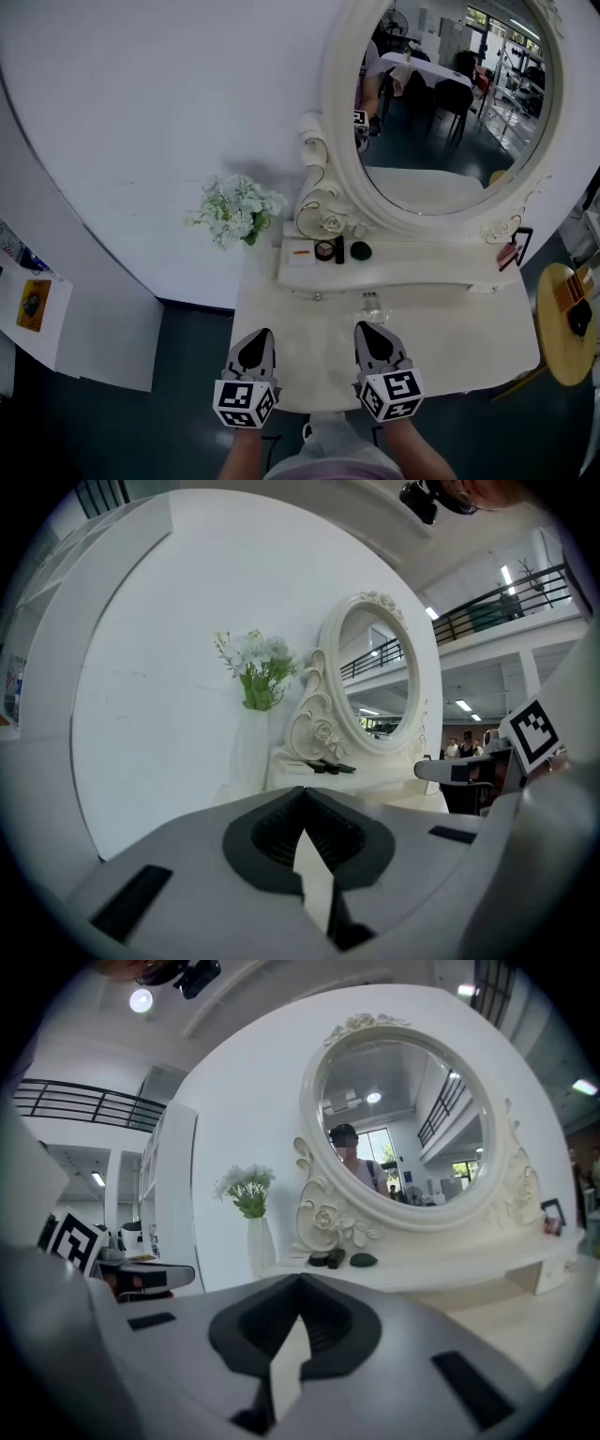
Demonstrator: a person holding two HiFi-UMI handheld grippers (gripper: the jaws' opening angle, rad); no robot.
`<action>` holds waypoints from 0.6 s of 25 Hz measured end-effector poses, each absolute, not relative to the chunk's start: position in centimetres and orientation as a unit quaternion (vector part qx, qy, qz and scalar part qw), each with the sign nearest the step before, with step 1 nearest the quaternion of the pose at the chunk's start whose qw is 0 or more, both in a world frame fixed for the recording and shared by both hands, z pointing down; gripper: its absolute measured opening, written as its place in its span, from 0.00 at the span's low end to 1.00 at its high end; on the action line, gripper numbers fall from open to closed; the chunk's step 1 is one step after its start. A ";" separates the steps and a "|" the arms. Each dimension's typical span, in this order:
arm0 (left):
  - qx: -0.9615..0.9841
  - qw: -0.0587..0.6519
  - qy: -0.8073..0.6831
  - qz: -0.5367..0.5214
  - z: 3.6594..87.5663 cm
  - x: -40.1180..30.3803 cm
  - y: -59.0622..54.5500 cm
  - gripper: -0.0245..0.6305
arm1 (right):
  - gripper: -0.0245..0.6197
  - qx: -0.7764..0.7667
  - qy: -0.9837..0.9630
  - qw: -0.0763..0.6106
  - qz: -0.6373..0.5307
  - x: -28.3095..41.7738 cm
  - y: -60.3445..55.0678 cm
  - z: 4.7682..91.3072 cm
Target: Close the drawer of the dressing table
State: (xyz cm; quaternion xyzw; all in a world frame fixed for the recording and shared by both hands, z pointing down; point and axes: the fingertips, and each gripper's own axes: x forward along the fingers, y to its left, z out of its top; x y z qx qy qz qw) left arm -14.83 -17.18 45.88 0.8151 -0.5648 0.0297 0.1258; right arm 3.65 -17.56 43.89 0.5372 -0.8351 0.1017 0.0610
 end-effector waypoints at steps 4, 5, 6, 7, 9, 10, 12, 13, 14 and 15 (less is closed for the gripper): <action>0.815 0.126 -0.565 0.029 45.7 -15.0 -16.2 0.04 | 0.04 0.537 -0.835 0.063 0.103 3.6 -16.7 43.7; 0.815 0.125 -0.564 0.029 45.7 -15.1 -16.0 0.04 | 0.04 0.535 -0.836 0.063 0.104 3.5 -16.5 43.7; 0.816 0.124 -0.564 0.028 45.6 -15.2 -15.8 0.04 | 0.04 0.533 -0.837 0.064 0.104 3.4 -16.3 43.6; 0.816 0.122 -0.565 0.028 45.4 -15.2 -15.7 0.04 | 0.04 0.533 -0.837 0.065 0.103 3.3 -16.1 43.6; 0.816 0.118 -0.565 0.028 45.1 -15.4 -15.6 0.04 | 0.04 0.532 -0.838 0.067 0.100 3.2 -15.9 43.5; 0.816 0.117 -0.565 0.027 44.9 -15.4 -15.5 0.04 | 0.04 0.532 -0.838 0.069 0.098 3.1 -15.7 43.5; 0.817 0.115 -0.565 0.027 44.7 -15.5 -15.2 0.04 | 0.04 0.532 -0.839 0.070 0.095 3.1 -15.3 43.4; 0.817 0.114 -0.565 0.027 44.7 -15.5 -15.0 0.04 | 0.04 0.532 -0.839 0.070 0.093 3.2 -15.1 43.3; 0.817 0.113 -0.564 0.027 44.6 -15.4 -14.9 0.04 | 0.04 0.532 -0.839 0.070 0.091 3.2 -15.0 43.2; 0.817 0.113 -0.564 0.027 44.5 -15.4 -14.8 0.04 | 0.04 0.532 -0.839 0.069 0.090 3.3 -14.9 43.1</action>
